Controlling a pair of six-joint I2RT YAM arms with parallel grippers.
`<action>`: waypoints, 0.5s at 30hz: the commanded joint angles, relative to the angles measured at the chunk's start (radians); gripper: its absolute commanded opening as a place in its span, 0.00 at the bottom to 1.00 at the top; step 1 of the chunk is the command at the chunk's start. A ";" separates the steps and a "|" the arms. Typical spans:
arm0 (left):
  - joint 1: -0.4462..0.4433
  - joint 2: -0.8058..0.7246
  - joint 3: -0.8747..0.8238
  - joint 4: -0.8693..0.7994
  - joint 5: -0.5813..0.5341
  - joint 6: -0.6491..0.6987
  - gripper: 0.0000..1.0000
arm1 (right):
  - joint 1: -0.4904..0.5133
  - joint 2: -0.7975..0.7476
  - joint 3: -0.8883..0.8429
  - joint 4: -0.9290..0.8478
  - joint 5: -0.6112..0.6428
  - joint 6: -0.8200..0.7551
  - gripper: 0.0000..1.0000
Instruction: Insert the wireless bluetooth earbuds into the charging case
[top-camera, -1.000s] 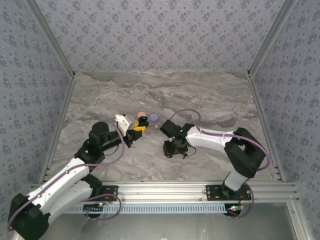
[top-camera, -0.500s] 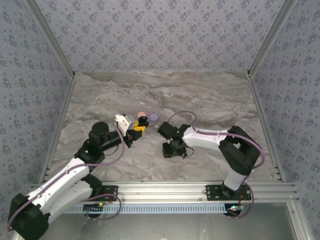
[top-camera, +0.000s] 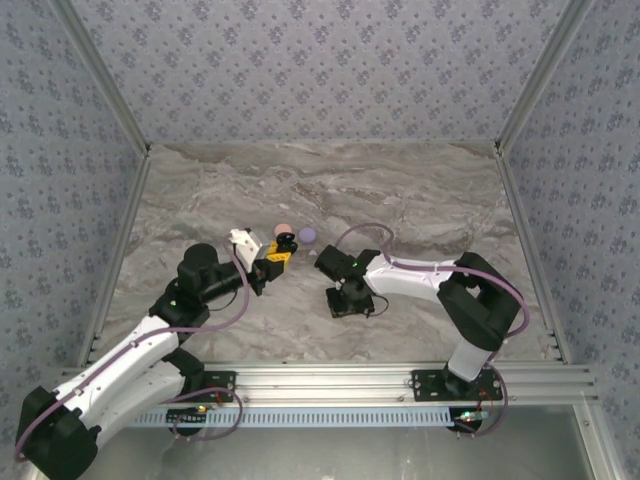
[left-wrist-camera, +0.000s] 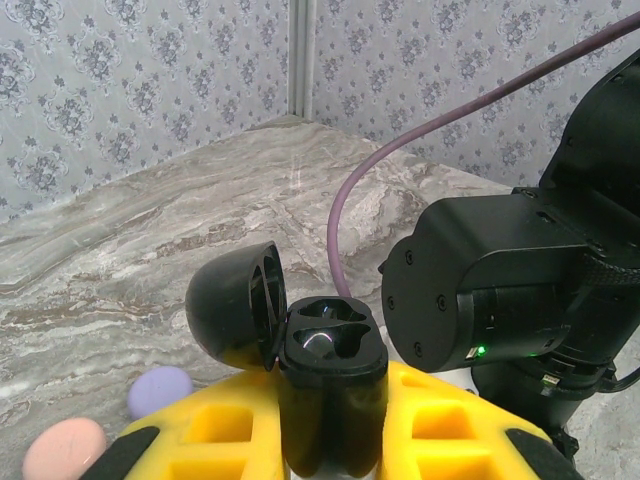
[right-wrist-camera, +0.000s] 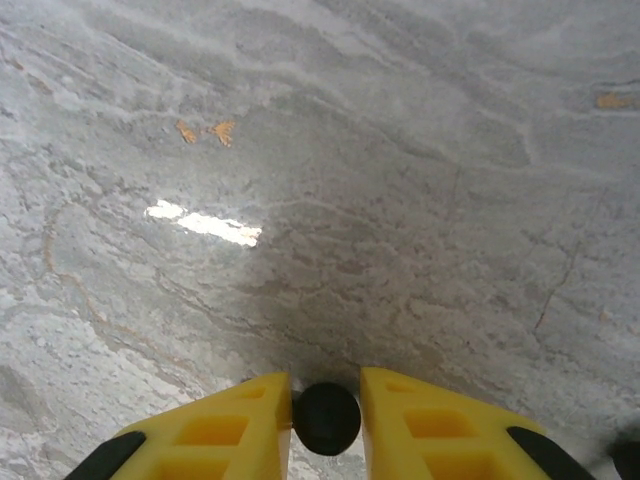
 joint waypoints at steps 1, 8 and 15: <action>-0.005 -0.002 0.010 0.006 -0.011 0.003 0.04 | 0.007 0.009 0.020 -0.045 0.010 0.007 0.24; -0.006 0.006 0.001 0.003 -0.005 -0.003 0.04 | -0.001 -0.038 0.043 -0.076 0.053 -0.028 0.22; -0.006 0.039 0.000 0.018 0.024 -0.019 0.04 | -0.035 -0.171 0.134 -0.190 0.131 -0.163 0.22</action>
